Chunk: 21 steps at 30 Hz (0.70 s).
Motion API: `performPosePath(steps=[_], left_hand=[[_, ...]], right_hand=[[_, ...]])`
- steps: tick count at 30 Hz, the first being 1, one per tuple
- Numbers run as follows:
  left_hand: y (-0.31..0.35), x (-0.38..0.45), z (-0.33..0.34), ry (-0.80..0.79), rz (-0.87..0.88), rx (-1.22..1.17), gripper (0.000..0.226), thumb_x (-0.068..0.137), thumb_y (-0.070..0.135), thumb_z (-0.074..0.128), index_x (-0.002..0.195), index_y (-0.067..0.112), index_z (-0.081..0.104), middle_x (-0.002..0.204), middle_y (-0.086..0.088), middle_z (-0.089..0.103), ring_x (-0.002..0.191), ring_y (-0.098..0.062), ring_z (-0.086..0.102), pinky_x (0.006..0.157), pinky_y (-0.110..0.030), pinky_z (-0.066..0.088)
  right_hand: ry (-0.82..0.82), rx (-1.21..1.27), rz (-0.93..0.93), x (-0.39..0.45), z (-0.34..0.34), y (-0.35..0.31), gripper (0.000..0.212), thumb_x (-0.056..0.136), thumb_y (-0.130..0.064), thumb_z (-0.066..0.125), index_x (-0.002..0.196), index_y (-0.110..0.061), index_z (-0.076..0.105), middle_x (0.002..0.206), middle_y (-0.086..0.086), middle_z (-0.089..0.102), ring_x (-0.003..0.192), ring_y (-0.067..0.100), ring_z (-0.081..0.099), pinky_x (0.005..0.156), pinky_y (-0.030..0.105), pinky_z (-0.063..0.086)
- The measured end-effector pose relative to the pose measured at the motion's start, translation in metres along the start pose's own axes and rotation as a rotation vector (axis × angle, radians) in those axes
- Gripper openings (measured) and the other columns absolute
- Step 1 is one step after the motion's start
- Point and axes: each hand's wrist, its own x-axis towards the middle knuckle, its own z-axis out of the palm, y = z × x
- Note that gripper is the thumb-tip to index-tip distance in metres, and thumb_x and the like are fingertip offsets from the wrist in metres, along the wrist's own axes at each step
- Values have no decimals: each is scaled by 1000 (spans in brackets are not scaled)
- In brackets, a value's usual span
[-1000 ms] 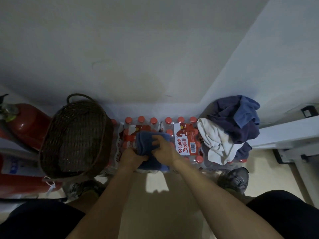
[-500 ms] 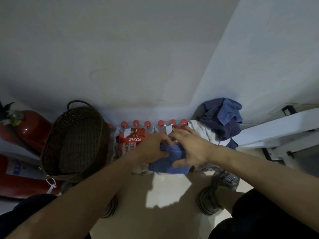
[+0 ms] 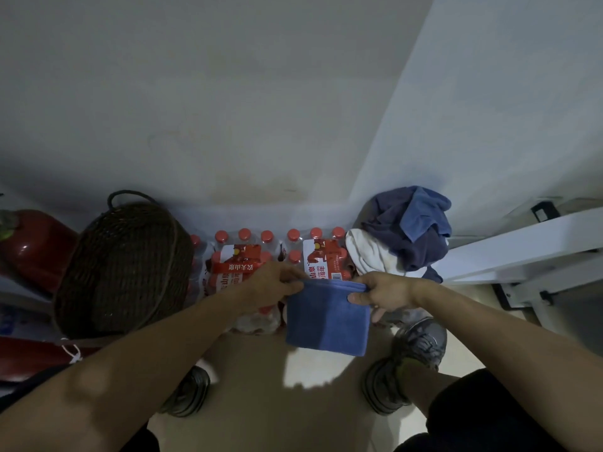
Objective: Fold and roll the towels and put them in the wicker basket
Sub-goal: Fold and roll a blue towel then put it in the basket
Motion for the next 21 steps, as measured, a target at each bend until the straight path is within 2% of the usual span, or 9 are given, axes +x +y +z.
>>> performPosePath(steps=[2,4,7,9,11,14,16,18,21], left_hand=[[-2,14,2,175,0,12,17,95,14,59,109,12,68,98,1,71,91,-7,64,67,-11,51],[-4,24,3,370,20,95,13,96,17,56,96,8,65,84,-9,68,78,-11,62,66,-14,47],[-6,30,2,526,170,360,20,98,24,52,79,20,57,66,7,56,63,-4,54,66,-20,47],[-10,31,5,519,222,504,17,99,23,50,85,18,60,79,4,60,77,-13,58,80,-30,51],[-18,30,15,481,309,577,19,98,22,49,91,13,63,91,-2,62,87,-18,57,89,-34,47],[-37,23,32,390,422,477,11,92,18,60,100,14,65,105,-2,60,98,-10,49,92,-24,40],[-51,19,42,293,451,529,12,91,25,62,98,15,65,100,0,58,94,-11,49,88,-28,44],[-59,17,48,227,475,631,21,91,34,62,98,15,65,97,-1,57,92,-16,51,84,-35,47],[-68,11,51,159,447,628,49,90,50,58,115,9,62,113,-10,58,104,-25,54,93,-36,46]], right_hand=[[180,116,-60,9,1,-1,13,99,-24,57,105,-13,61,96,9,70,79,20,69,64,26,57],[466,135,-54,20,1,-3,14,99,-25,55,106,-13,58,98,9,67,78,17,64,61,21,50],[795,-232,-43,32,-2,1,19,97,-20,51,104,-5,60,104,14,65,94,30,62,68,29,41],[753,-386,-139,32,2,3,18,91,-15,53,105,-8,62,108,12,62,98,30,61,75,29,44],[591,-443,-242,32,11,5,25,88,-15,58,112,-12,64,112,8,63,100,27,60,87,33,49],[425,-552,-294,37,25,14,41,86,-27,69,125,-15,63,123,5,60,112,23,56,97,33,45],[399,-555,-291,40,30,23,50,83,-36,74,127,-15,62,128,4,58,116,22,54,99,33,43],[414,-528,-293,40,32,28,56,79,-43,77,125,-14,63,125,4,59,113,23,55,97,34,44],[429,-509,-342,38,32,32,61,74,-46,82,121,-12,64,119,7,60,107,24,56,92,31,43]])
